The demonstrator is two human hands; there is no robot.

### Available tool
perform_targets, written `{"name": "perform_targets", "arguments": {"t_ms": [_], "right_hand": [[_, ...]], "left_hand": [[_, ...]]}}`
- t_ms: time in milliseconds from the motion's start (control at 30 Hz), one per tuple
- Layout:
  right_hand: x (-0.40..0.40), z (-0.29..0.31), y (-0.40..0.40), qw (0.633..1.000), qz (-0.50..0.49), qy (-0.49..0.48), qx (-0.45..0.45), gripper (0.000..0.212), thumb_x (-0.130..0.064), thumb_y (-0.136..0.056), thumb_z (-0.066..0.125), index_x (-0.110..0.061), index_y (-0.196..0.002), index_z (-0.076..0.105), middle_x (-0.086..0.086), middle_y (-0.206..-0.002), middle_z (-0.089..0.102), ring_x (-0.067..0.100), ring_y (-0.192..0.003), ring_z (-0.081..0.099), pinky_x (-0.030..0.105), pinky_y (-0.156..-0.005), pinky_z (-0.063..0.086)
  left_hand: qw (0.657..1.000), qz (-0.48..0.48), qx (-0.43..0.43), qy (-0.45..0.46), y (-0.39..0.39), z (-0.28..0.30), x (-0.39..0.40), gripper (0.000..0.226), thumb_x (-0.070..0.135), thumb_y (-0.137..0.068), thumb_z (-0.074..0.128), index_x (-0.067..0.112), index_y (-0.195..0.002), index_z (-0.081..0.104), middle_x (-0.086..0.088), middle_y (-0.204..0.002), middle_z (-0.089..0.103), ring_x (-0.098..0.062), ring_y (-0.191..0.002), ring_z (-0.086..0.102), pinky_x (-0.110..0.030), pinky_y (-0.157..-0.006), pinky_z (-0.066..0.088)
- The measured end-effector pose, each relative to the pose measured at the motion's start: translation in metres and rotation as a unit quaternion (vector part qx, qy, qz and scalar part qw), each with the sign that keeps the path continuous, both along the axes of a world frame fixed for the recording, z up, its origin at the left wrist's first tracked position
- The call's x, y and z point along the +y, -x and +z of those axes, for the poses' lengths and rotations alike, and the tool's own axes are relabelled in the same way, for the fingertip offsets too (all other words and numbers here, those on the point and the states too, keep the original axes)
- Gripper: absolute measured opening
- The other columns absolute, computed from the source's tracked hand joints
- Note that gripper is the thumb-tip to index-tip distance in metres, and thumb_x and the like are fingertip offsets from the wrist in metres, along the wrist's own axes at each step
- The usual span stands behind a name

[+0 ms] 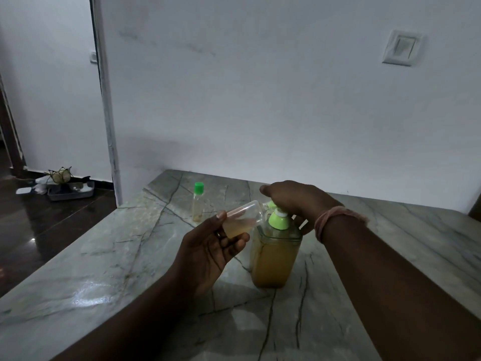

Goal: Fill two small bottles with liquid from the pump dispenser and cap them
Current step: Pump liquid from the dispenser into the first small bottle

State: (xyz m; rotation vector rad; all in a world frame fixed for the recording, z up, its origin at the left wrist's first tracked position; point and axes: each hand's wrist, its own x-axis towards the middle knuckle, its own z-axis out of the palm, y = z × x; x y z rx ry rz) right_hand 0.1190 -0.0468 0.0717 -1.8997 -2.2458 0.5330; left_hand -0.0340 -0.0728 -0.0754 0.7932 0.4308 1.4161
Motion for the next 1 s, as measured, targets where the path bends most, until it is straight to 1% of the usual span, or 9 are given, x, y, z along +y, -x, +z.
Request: {"name": "perform_targets", "arguments": {"t_ms": [67, 167, 367, 500, 600, 767, 833, 900, 1000], "right_hand": [[0.000, 0.005, 0.001, 1.000, -0.014, -0.003, 0.002, 0.045, -0.038, -0.104, 0.032, -0.011, -0.137, 0.048, 0.013, -0.141, 0.050, 0.025, -0.104, 0.055, 0.033, -0.092, 0.042], [0.006, -0.005, 0.001, 0.999, 0.002, -0.033, 0.002, 0.042, -0.033, -0.105, 0.032, -0.011, -0.138, 0.048, 0.016, -0.141, 0.049, 0.030, -0.123, 0.051, 0.035, -0.100, 0.041], [0.002, -0.008, 0.001, 0.999, -0.020, -0.009, 0.032, 0.045, -0.036, -0.105, 0.035, -0.012, -0.142, 0.044, 0.015, -0.145, 0.045, 0.031, -0.131, 0.045, 0.037, -0.109, 0.038], [-0.001, 0.003, 0.002, 0.998, -0.050, 0.015, 0.042, 0.049, -0.046, -0.100, 0.041, -0.012, -0.133, 0.051, 0.016, -0.121, 0.059, 0.029, -0.103, 0.060, 0.038, -0.094, 0.047], [0.003, -0.003, 0.002, 0.999, -0.025, -0.006, 0.044, 0.045, -0.037, -0.104, 0.037, -0.012, -0.140, 0.046, 0.015, -0.142, 0.048, 0.030, -0.127, 0.049, 0.036, -0.105, 0.039], [0.003, -0.009, 0.001, 0.998, -0.030, -0.003, 0.061, 0.045, -0.035, -0.106, 0.032, -0.014, -0.144, 0.041, 0.014, -0.151, 0.039, 0.031, -0.136, 0.039, 0.036, -0.112, 0.034], [0.003, -0.007, 0.001, 0.998, -0.029, -0.001, 0.059, 0.045, -0.036, -0.105, 0.034, -0.012, -0.141, 0.045, 0.013, -0.142, 0.047, 0.031, -0.128, 0.047, 0.037, -0.108, 0.039], [0.001, -0.002, 0.002, 0.997, -0.047, 0.014, 0.061, 0.049, -0.043, -0.102, 0.039, -0.010, -0.135, 0.049, 0.014, -0.122, 0.055, 0.030, -0.105, 0.057, 0.039, -0.097, 0.046], [0.003, 0.001, 0.002, 0.998, -0.037, 0.004, 0.042, 0.049, -0.044, -0.102, 0.038, -0.008, -0.134, 0.050, 0.017, -0.130, 0.055, 0.027, -0.098, 0.055, 0.036, -0.095, 0.046]], "left_hand": [[1.000, 0.002, -0.002, -0.001, 0.002, -0.001, -0.001, 0.089, 0.039, -0.053, 0.092, -0.001, -0.127, 0.060, -0.026, -0.114, 0.068, -0.026, -0.084, 0.069, -0.028, -0.069, 0.059], [1.000, 0.003, -0.010, 0.005, 0.002, 0.000, 0.001, 0.090, 0.038, -0.053, 0.092, -0.001, -0.127, 0.059, -0.026, -0.116, 0.066, -0.027, -0.084, 0.069, -0.028, -0.069, 0.059], [1.000, 0.012, 0.001, 0.013, 0.000, 0.002, 0.001, 0.095, 0.041, -0.054, 0.091, -0.002, -0.131, 0.055, -0.030, -0.124, 0.061, -0.026, -0.084, 0.069, -0.028, -0.069, 0.059], [1.000, 0.001, -0.008, 0.010, 0.000, 0.001, 0.000, 0.095, 0.038, -0.053, 0.092, -0.002, -0.131, 0.055, -0.030, -0.122, 0.061, -0.027, -0.084, 0.069, -0.028, -0.068, 0.059], [1.000, -0.004, -0.008, 0.006, 0.001, 0.001, 0.001, 0.091, 0.038, -0.055, 0.091, -0.002, -0.130, 0.057, -0.026, -0.116, 0.066, -0.027, -0.084, 0.069, -0.028, -0.068, 0.058], [1.000, -0.001, -0.007, 0.004, 0.002, 0.000, 0.004, 0.088, 0.039, -0.058, 0.089, -0.001, -0.129, 0.058, -0.026, -0.118, 0.064, -0.026, -0.085, 0.068, -0.028, -0.070, 0.058], [1.000, -0.003, -0.009, 0.002, 0.002, 0.000, 0.003, 0.088, 0.039, -0.058, 0.089, -0.002, -0.129, 0.057, -0.027, -0.119, 0.063, -0.026, -0.086, 0.068, -0.028, -0.070, 0.058], [1.000, -0.005, -0.011, 0.001, 0.001, 0.000, 0.004, 0.090, 0.038, -0.057, 0.091, -0.002, -0.129, 0.057, -0.027, -0.117, 0.065, -0.027, -0.085, 0.068, -0.028, -0.069, 0.058], [1.000, -0.006, -0.023, 0.002, 0.002, -0.002, 0.005, 0.088, 0.035, -0.054, 0.092, -0.003, -0.125, 0.059, -0.025, -0.110, 0.068, -0.028, -0.084, 0.069, -0.029, -0.068, 0.059]]}}
